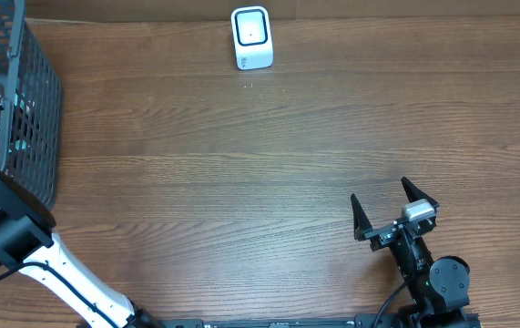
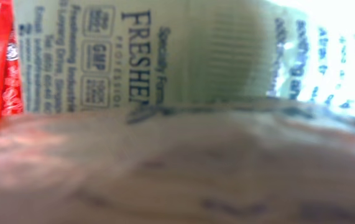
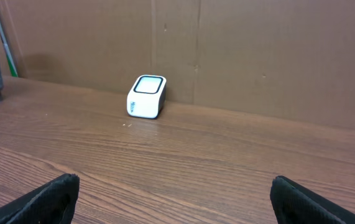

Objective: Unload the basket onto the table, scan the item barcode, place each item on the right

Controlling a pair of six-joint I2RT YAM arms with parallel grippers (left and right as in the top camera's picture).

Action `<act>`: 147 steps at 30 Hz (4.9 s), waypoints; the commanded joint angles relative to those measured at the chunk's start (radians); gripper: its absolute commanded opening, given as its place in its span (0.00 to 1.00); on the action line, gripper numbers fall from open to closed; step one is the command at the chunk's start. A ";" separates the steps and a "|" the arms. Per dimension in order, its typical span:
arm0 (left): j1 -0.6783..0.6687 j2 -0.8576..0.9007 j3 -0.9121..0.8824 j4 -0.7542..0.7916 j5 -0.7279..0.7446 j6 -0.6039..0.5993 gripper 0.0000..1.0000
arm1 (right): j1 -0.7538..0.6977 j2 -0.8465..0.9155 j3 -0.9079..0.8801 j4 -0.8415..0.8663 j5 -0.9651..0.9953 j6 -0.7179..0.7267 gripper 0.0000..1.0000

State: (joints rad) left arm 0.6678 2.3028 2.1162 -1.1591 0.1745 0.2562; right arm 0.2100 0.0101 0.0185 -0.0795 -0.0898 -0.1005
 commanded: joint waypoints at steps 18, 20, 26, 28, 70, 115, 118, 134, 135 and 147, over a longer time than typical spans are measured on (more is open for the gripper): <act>-0.044 -0.688 0.057 0.055 -0.043 -0.399 0.41 | 0.003 -0.006 -0.010 0.003 -0.004 0.003 1.00; -0.084 -0.748 0.057 0.045 -0.043 -0.422 0.41 | 0.003 -0.006 -0.010 0.003 -0.004 0.003 1.00; -0.272 -0.861 0.057 -0.027 -0.080 -0.422 0.40 | 0.003 -0.006 -0.010 0.003 -0.004 0.003 1.00; -0.351 -0.877 0.057 -0.065 -0.109 -0.421 0.40 | 0.003 -0.006 -0.010 0.003 -0.004 0.003 1.00; -1.461 -0.524 -0.598 0.207 -0.134 -0.571 0.40 | 0.003 -0.006 -0.010 0.003 -0.004 0.003 1.00; -1.552 -0.311 -0.608 0.364 -0.174 -0.581 0.72 | 0.003 -0.006 -0.010 0.003 -0.004 0.003 1.00; -1.552 -0.312 -0.608 0.364 -0.173 -0.581 0.82 | 0.003 -0.006 -0.010 0.003 -0.004 0.003 1.00; -1.525 -0.345 -0.531 0.297 -0.156 -0.581 1.00 | 0.003 -0.006 -0.010 0.003 -0.004 0.003 1.00; -1.523 -0.346 -0.521 0.287 -0.156 -0.581 1.00 | 0.003 -0.006 -0.010 0.003 -0.004 0.003 1.00; -1.519 -0.347 -0.501 0.268 -0.161 -0.569 1.00 | 0.003 -0.006 -0.010 0.003 -0.004 0.003 1.00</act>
State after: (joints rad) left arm -0.8551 1.9896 1.5929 -0.8917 0.0143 -0.3225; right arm 0.2100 0.0101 0.0185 -0.0795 -0.0902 -0.1013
